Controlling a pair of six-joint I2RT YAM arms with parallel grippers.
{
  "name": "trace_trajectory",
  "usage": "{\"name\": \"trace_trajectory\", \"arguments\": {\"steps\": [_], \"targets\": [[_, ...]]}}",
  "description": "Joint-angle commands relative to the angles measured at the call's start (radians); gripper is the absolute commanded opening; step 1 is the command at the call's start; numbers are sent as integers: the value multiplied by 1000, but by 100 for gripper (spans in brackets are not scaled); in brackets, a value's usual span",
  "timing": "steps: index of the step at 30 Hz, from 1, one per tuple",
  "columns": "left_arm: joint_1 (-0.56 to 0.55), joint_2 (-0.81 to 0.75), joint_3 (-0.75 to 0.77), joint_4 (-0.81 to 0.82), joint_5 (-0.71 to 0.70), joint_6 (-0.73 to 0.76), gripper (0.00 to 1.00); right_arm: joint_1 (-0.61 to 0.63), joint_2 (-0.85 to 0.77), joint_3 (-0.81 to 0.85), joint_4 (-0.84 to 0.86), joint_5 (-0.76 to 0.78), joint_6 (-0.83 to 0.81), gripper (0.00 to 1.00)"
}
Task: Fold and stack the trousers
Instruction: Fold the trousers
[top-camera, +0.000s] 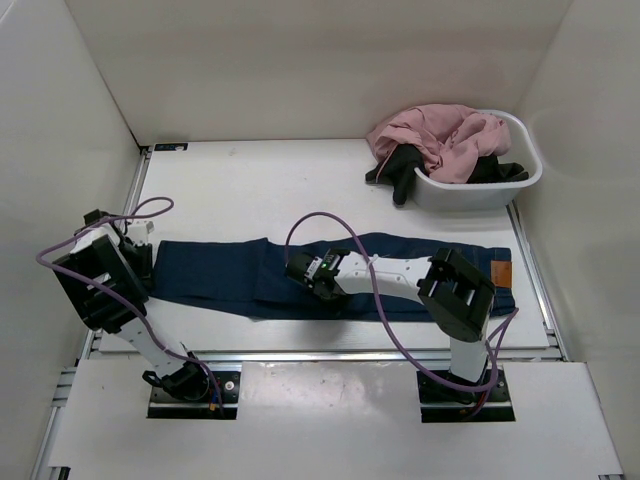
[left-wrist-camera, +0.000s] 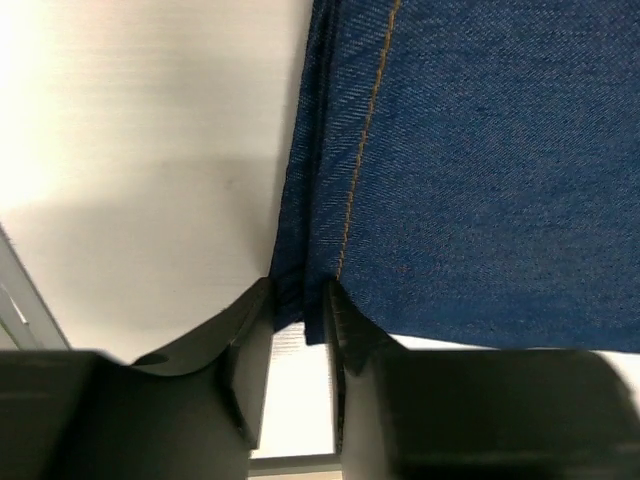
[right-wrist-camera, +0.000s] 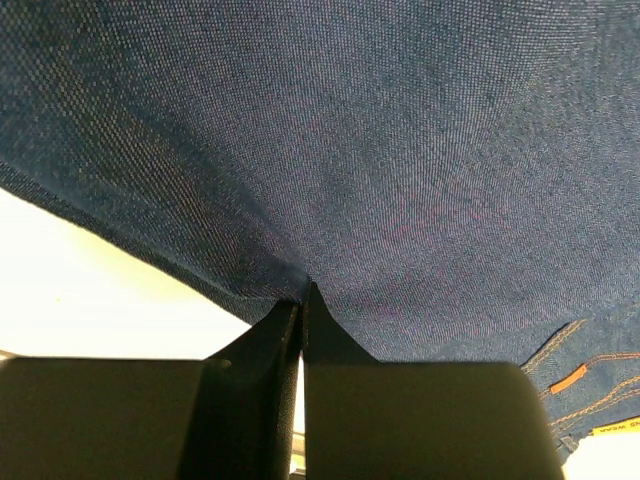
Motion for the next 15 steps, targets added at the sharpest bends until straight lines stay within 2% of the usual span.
{"name": "trace_trajectory", "arguments": {"steps": [1, 5, 8, 15], "targets": [[-4, -39, -8, -41, 74, -19, 35, 5, 16, -4, -22, -5, 0, 0], [-4, -80, -8, -41, 31, -19, 32, 5, 16, -4, -31, 4, 0, 0], [-4, -155, -8, -20, -6, -19, 39, 5, 16, -13, -31, 4, 0, 0], [-30, -250, -82, -6, -58, -30, 40, 5, 25, -22, -31, 4, 0, 0]]}}
